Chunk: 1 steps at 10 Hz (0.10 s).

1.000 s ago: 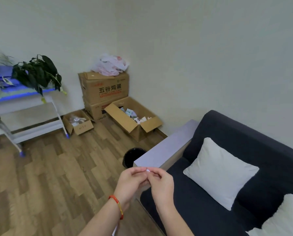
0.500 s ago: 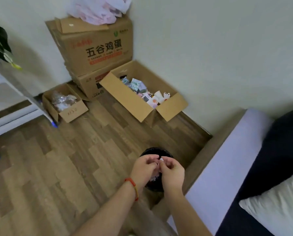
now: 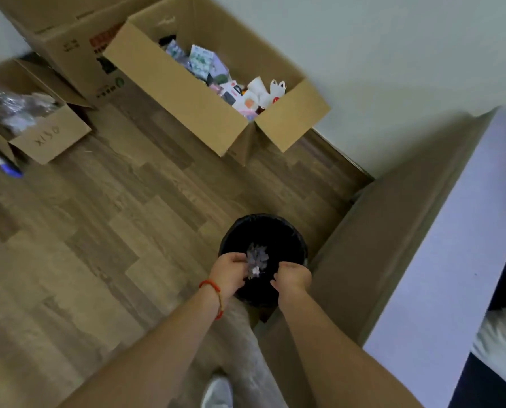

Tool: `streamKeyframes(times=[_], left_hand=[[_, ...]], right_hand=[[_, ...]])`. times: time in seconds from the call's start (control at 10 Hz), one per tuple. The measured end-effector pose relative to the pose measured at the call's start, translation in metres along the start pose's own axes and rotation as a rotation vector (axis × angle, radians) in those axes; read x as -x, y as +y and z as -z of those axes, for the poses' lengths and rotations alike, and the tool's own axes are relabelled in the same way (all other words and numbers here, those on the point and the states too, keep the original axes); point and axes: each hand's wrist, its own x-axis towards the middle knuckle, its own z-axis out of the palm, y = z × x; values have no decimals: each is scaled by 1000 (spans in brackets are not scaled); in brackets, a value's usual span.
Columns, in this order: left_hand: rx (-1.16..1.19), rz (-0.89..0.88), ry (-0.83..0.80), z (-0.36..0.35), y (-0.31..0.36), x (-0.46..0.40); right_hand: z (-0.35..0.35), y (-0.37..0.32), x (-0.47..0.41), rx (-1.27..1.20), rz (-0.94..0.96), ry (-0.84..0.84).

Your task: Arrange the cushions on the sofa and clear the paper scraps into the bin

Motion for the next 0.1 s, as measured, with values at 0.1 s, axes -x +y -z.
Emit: streamKeyframes(times=[0.1], left_hand=[[11, -26, 94, 0, 6, 6]], right_hand=[[7, -12, 15, -76, 33, 20]])
